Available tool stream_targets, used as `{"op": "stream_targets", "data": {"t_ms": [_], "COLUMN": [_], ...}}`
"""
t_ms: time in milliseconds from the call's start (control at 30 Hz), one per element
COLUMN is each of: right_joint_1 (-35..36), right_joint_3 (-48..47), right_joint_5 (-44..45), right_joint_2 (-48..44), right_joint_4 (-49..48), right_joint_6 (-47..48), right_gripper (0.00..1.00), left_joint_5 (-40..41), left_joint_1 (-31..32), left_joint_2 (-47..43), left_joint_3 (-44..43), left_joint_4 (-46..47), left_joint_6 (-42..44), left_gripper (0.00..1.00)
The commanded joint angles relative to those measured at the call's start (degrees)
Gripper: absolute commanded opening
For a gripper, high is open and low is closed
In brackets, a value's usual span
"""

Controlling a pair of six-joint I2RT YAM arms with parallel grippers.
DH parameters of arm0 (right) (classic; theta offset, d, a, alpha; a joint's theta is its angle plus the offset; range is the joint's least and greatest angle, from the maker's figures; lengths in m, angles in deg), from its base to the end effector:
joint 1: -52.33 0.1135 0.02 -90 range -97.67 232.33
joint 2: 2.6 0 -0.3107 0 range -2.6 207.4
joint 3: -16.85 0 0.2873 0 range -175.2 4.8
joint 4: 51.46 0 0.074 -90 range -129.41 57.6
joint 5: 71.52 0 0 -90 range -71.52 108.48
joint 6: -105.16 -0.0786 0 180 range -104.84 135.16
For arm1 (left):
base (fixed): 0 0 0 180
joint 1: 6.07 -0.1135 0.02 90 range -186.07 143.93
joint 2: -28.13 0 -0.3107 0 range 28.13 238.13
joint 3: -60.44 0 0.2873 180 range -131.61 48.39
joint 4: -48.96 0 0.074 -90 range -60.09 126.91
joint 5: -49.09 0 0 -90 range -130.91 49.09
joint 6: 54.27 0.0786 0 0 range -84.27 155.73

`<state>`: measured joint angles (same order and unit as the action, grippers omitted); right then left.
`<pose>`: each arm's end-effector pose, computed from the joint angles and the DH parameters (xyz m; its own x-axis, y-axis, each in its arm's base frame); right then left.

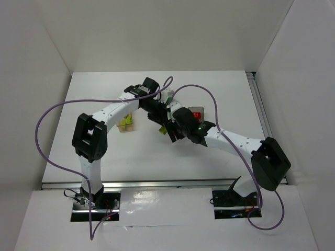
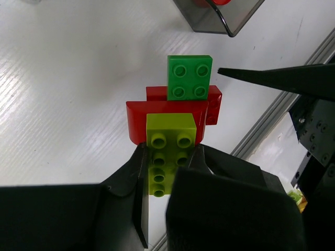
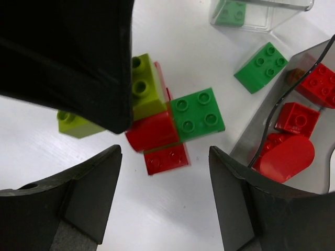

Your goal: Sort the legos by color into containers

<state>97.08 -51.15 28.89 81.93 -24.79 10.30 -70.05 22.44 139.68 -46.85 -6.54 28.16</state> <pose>0.2771 0.2547 0.2375 -0.5351 -0.4132 -0.7368 -0.5555 0.8292 -0.0615 0.4145 -0.2687 0.2579 -0.8359 0.3231 -0.4438 0.5269 0.6991 -0.4834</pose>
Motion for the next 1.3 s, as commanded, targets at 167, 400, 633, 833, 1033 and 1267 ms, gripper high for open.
{"op": "stream_targets", "data": {"t_ms": [167, 400, 633, 833, 1033, 1267], "right_joint_1": [0.07, 0.07, 0.07, 0.07, 0.07, 0.07], "right_joint_3": [-2.42, -0.57, 3.64, 5.67, 6.81, 6.81], "right_joint_5": [0.58, 2.15, 4.44, 4.97, 5.49, 6.02], "right_joint_2": [3.61, 4.33, 2.49, 1.43, 0.81, -0.24], "right_joint_4": [-6.00, -10.74, -11.54, -12.59, -12.59, -11.45], "right_joint_6": [0.03, -3.30, -5.85, -8.05, -8.06, -8.58], "right_gripper": [0.66, 0.36, 0.13, 0.13, 0.13, 0.13], "left_joint_5": [-3.99, -4.60, -4.08, -0.84, 6.10, 23.30], "left_joint_1": [-0.48, -0.48, -3.02, -4.77, -8.03, -11.73], "left_joint_2": [-2.65, -2.65, -2.04, -0.81, -0.80, -4.06], "left_joint_3": [0.41, 0.41, 0.41, 0.41, 1.02, 0.33], "left_joint_4": [-1.12, -1.12, -1.12, -0.59, -0.59, -3.04], "left_joint_6": [2.92, 2.92, 1.25, -1.55, -5.94, -11.84], "left_gripper": [0.00, 0.00, 0.00, 0.00, 0.00, 0.00]}}
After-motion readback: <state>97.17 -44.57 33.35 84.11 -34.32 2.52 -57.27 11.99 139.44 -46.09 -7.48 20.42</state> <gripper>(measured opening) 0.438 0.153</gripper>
